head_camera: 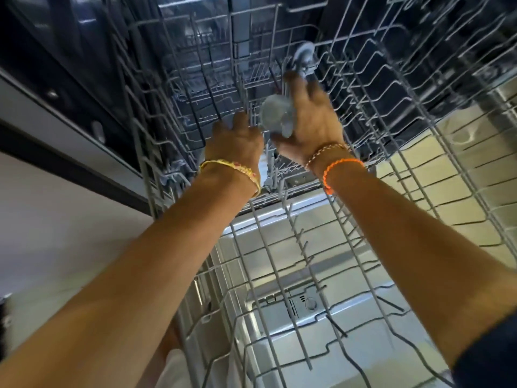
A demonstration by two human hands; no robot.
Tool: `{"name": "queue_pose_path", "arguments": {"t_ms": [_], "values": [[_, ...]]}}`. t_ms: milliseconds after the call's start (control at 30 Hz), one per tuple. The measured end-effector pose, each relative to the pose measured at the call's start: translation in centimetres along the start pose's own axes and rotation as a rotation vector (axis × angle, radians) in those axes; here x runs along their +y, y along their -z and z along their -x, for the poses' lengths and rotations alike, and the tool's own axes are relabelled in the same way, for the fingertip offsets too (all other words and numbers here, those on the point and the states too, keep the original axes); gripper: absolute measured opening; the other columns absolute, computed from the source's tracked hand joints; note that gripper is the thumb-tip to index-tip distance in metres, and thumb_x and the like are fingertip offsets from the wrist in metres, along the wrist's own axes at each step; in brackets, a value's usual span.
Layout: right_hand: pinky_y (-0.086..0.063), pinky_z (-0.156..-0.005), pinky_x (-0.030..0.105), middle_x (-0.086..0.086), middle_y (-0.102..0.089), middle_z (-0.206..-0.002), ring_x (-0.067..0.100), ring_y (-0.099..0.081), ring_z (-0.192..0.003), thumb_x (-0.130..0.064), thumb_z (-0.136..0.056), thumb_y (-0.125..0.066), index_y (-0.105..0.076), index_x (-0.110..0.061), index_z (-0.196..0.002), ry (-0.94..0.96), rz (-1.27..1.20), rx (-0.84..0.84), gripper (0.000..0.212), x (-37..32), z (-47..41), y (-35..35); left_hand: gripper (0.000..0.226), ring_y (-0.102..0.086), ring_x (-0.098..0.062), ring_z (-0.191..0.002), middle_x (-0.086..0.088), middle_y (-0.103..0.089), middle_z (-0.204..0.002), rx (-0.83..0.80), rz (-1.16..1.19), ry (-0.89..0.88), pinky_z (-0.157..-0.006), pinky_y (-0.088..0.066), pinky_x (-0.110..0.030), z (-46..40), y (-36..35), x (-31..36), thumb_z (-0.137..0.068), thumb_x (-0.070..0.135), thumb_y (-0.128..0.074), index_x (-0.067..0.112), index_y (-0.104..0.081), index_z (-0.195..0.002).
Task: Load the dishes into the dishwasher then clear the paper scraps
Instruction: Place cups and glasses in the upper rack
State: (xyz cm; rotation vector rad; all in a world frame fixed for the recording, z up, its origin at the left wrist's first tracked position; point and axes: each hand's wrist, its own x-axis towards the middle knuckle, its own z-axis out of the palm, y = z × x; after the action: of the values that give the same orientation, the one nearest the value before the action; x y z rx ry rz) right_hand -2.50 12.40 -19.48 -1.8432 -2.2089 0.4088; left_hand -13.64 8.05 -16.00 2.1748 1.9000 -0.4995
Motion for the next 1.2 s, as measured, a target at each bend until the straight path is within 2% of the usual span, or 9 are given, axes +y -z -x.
{"name": "queue_pose_path", "arguments": {"t_ms": [167,267,333,467,567,667,800,1000,1200], "values": [[-0.046,-0.092,0.037,0.008,-0.05,-0.129,0.02,-0.052,-0.103,-0.027,-0.073,-0.067,-0.018,-0.025,-0.145,-0.552,-1.462,0.376,0.088,0.6,0.5,0.1,0.053,-0.036,-0.038,-0.128,-0.014,-0.028,-0.14,0.02,-0.045,-0.001,-0.107,-0.035,-0.042,0.1,-0.4,-0.1,-0.082,0.002,-0.062,0.002,-0.043,-0.131],[-0.047,-0.061,0.023,0.0,-0.066,-0.074,0.016,-0.054,-0.066,-0.025,-0.083,-0.061,-0.025,-0.024,-0.137,-0.614,-1.827,0.317,0.065,1.6,0.6,0.6,0.052,-0.034,-0.038,-0.13,-0.014,-0.028,-0.142,0.019,-0.041,0.01,-0.107,-0.032,-0.042,0.1,0.0,0.0,-0.083,0.004,-0.061,0.002,-0.042,-0.132],[-0.051,-0.056,0.021,0.004,-0.069,-0.085,0.017,-0.062,-0.071,-0.014,-0.07,-0.065,-0.02,-0.027,-0.137,-0.56,-1.868,0.242,0.082,1.8,1.1,0.9,0.052,-0.036,-0.037,-0.128,-0.013,-0.03,-0.141,0.009,-0.039,0.004,-0.106,-0.032,-0.041,0.1,0.3,0.1,-0.083,0.005,-0.062,0.002,-0.043,-0.132],[-0.056,-0.075,0.035,0.011,-0.051,-0.12,0.026,-0.059,-0.101,0.002,-0.055,-0.07,-0.016,-0.027,-0.145,-0.302,-1.697,0.055,0.109,1.6,1.1,1.1,0.057,-0.038,-0.038,-0.126,-0.013,-0.032,-0.139,0.009,0.005,0.011,-0.101,-0.038,-0.041,-0.2,0.3,-0.1,-0.08,0.005,-0.066,0.001,-0.044,-0.132],[-0.047,-0.098,0.035,-0.001,-0.061,-0.114,0.018,-0.059,-0.108,-0.023,-0.047,-0.085,-0.052,-0.017,-0.12,-0.23,-0.957,-0.001,0.081,1.0,0.6,1.6,0.063,-0.032,-0.039,-0.13,-0.015,-0.026,-0.143,-0.026,0.074,0.109,-0.101,-0.039,-0.041,-0.2,0.1,-0.2,-0.08,0.007,-0.067,0.005,-0.038,-0.136],[-0.039,-0.094,0.018,-0.008,-0.056,-0.114,0.011,-0.051,-0.109,-0.031,-0.059,-0.084,-0.05,-0.02,-0.123,-0.174,-0.213,-0.086,0.074,0.6,-0.4,2.3,0.06,-0.032,-0.041,-0.131,-0.022,-0.035,-0.139,-0.056,0.068,0.181,-0.101,-0.038,-0.044,-0.5,0.1,-0.2,-0.081,0.008,-0.067,-0.001,-0.039,-0.133],[-0.031,-0.104,0.039,0.005,-0.053,-0.128,0.025,-0.042,-0.125,-0.05,-0.068,-0.074,-0.04,-0.018,-0.132,0.064,0.449,-0.352,0.079,0.2,-1.5,1.3,0.061,-0.035,-0.04,-0.129,-0.024,-0.042,-0.134,-0.048,0.043,0.171,-0.101,-0.037,-0.043,-0.4,0.3,-0.2,-0.078,0.009,-0.07,-0.002,-0.041,-0.131],[-0.019,-0.109,0.049,-0.003,-0.03,-0.149,0.024,-0.019,-0.139,-0.049,-0.067,-0.075,-0.019,-0.029,-0.144,0.122,0.486,-0.387,0.098,0.5,-1.0,0.9,0.054,-0.042,-0.036,-0.126,-0.023,-0.047,-0.131,-0.039,0.005,0.139,-0.102,-0.035,-0.041,-0.4,0.4,0.0,-0.083,0.007,-0.066,-0.002,-0.042,-0.13],[-0.021,-0.108,0.046,-0.002,-0.037,-0.143,0.024,-0.03,-0.133,-0.038,-0.07,-0.076,-0.028,-0.029,-0.14,0.136,0.438,-0.331,0.085,0.8,0.4,0.0,0.058,-0.039,-0.039,-0.127,-0.025,-0.045,-0.132,-0.046,0.003,0.128,-0.102,-0.034,-0.041,-0.2,0.2,0.0,-0.081,0.011,-0.067,-0.004,-0.039,-0.131]]}}
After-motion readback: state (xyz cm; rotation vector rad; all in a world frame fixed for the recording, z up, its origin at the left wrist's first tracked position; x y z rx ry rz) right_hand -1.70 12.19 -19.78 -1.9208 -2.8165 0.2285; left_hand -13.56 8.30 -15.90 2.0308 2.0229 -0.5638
